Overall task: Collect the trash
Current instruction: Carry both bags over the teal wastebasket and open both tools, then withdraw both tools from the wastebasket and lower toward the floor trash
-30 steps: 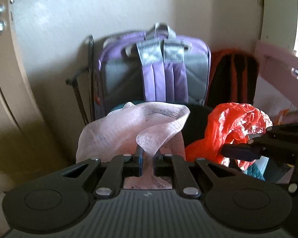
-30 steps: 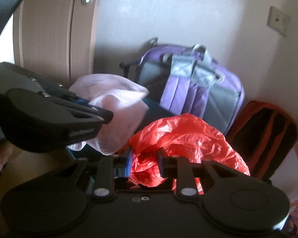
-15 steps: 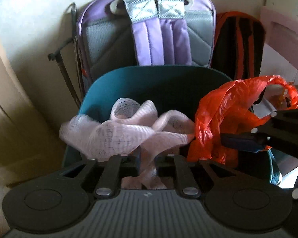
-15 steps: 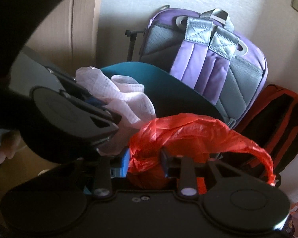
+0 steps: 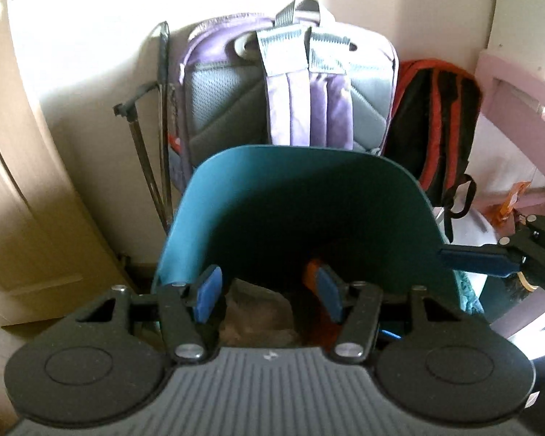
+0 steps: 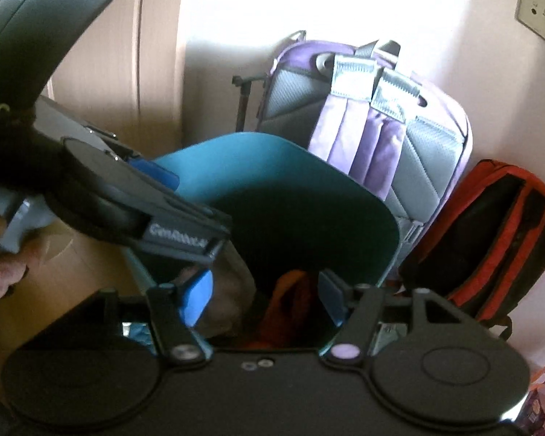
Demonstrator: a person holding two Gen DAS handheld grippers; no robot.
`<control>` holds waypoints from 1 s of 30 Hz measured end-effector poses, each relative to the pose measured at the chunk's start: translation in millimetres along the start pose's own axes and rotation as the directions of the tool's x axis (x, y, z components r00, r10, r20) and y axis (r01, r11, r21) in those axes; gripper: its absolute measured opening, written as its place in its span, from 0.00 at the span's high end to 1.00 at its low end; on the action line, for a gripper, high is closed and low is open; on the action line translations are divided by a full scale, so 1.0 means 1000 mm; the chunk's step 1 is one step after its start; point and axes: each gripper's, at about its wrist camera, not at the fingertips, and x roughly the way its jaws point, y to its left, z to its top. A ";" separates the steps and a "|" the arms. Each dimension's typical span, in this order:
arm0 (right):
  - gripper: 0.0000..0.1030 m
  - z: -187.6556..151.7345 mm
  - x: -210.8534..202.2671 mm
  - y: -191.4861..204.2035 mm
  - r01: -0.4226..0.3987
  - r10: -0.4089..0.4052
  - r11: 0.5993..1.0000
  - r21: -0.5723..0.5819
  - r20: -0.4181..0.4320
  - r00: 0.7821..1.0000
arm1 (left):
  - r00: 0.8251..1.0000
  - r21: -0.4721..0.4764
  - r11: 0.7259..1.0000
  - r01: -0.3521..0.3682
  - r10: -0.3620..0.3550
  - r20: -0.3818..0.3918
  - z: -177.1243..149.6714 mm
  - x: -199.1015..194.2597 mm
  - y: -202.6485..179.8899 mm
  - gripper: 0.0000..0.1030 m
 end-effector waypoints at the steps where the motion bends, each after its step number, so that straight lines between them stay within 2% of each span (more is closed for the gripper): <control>1: 0.34 0.000 -0.006 0.002 0.001 -0.001 1.000 0.001 0.005 1.000 | 1.000 0.001 1.000 0.000 0.000 0.004 -0.002 -0.007 0.000 0.44; 11: 0.28 -0.014 -0.072 0.017 0.000 -0.001 1.000 0.016 0.060 0.998 | 0.999 0.022 1.000 0.004 -0.005 0.044 -0.034 -0.075 -0.009 0.44; 21: 0.21 -0.054 -0.125 0.032 -0.015 0.009 0.998 0.067 0.097 0.995 | 0.998 0.060 0.998 0.022 -0.026 0.061 -0.087 -0.134 -0.022 0.44; 25: 0.17 -0.074 -0.138 0.038 -0.029 0.018 0.994 0.102 0.109 0.994 | 0.997 0.059 0.998 0.038 -0.042 0.066 -0.110 -0.148 -0.027 0.35; 30: 0.11 -0.104 -0.146 0.046 -0.036 0.018 0.988 0.153 0.117 0.993 | 0.997 0.039 0.997 0.059 -0.061 0.054 -0.142 -0.151 -0.030 0.35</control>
